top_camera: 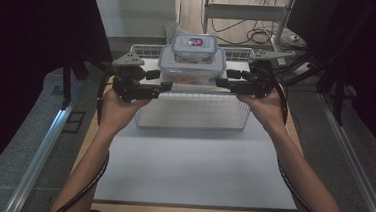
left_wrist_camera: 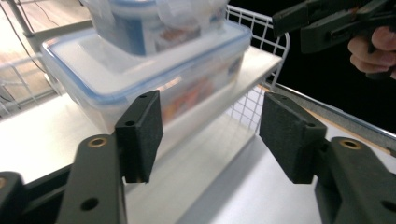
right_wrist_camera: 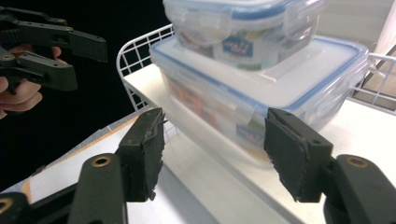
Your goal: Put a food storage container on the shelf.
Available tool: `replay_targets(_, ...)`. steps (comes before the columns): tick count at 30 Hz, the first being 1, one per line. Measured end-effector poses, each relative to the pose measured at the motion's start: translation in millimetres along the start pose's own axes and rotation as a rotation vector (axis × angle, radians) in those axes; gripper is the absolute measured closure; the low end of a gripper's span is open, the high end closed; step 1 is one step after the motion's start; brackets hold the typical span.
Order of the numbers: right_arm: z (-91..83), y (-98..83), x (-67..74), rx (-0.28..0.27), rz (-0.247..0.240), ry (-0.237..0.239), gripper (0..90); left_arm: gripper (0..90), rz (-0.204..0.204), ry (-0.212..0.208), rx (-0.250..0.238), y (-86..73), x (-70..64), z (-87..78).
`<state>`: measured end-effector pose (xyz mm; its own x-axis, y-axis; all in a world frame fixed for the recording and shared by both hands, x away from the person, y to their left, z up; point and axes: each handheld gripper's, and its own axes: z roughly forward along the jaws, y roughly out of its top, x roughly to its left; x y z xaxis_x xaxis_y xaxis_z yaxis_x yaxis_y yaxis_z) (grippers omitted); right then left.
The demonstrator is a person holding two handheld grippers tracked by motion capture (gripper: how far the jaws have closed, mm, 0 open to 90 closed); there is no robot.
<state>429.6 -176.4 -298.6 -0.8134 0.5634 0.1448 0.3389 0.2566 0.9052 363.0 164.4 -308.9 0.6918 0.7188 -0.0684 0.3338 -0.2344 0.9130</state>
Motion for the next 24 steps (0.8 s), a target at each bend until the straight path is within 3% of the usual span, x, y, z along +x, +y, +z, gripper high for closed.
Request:
replay_targets(9, -6.6, -20.0, 9.5, 0.023, -0.033, 0.003, 32.4, 28.2, 0.006, -0.008, 0.013, -25.3, -9.9, -2.4)
replay_targets(18, -15.2, -46.6, 28.4, 0.057, -0.094, 0.005, 25.8, 17.5, 0.029, 0.030, 0.046, -58.3, -26.2, -9.5)
replay_targets(24, -21.1, -70.0, 39.6, 0.076, -0.129, -0.008, 19.9, 11.1, 0.024, 0.034, 0.071, -83.0, -35.4, -11.6)
